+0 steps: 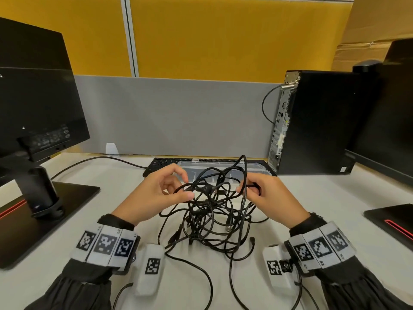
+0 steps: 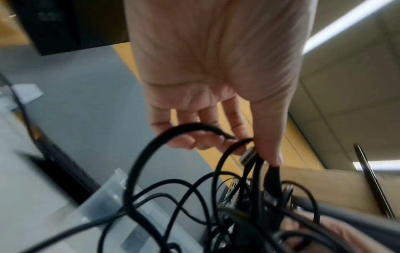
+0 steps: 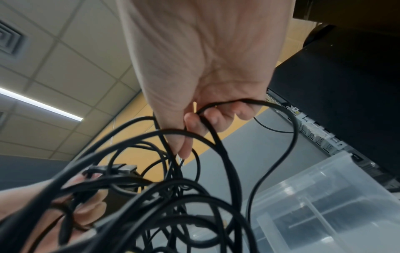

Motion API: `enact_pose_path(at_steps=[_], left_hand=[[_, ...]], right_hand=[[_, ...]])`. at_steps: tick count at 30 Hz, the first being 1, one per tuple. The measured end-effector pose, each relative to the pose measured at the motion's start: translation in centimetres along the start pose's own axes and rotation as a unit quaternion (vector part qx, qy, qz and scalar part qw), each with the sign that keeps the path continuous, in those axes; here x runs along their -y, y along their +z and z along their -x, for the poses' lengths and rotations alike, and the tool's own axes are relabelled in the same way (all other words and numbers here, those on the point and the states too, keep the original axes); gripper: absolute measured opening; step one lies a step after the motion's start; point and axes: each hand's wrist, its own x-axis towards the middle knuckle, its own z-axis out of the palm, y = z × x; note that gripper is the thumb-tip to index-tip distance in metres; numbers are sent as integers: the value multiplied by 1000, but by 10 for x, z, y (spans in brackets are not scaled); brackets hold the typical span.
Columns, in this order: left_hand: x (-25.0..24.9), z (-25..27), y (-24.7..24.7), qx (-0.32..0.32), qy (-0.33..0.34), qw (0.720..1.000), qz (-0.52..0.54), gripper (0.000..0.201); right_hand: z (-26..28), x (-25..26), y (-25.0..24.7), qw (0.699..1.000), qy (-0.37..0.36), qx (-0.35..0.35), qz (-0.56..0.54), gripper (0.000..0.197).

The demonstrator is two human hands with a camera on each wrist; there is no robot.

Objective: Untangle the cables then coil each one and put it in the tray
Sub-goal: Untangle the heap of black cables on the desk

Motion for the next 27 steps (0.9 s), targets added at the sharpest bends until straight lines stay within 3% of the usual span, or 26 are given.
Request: enact_pose_path(at_steps=[3,5,8,11,14,17,19,21,23,24,25,27], left_hand=[[-2,2,3,-9,74,992,-105,8],[-6,4,3,-23,116,980,-159,7],[-9,5,2,-23,116,990,-80,11],[-13,3,-1,-33,51,991,121,17],[-13,-1,-1,-66,-56,959,272,14],[-8,-3,-3,-88,-172,932,306,17],[-5,-3,-4,-90,-210,932,282,21],[4,-6,-7,-127,-224,940,222,53],[6,-9,-11,-171,-212,954,127,84],[4,-9,-11,-185,-182,961,97,89],[0,-7,-10,-185,-138,969,84,88],[-9,-4,-4,-117,-40,991,58,81]], right_hand=[[0,-4,1,1000,1,-3,2,26],[-1,-7,2,1000,10,-3,8,22],[-2,-13,2,999,31,8,18,20],[-2,-16,0,999,39,17,-6,8],[-2,-20,-2,999,35,18,-18,12],[-1,-21,-1,999,21,28,-12,15],[-1,-18,-1,999,7,36,-20,14],[0,-13,-3,998,-7,43,-36,21],[0,-9,-5,997,-26,41,-60,25],[0,-7,-5,996,-35,39,-71,25],[0,-4,-4,995,-43,38,-81,24],[-2,2,-1,993,-62,39,-88,22]])
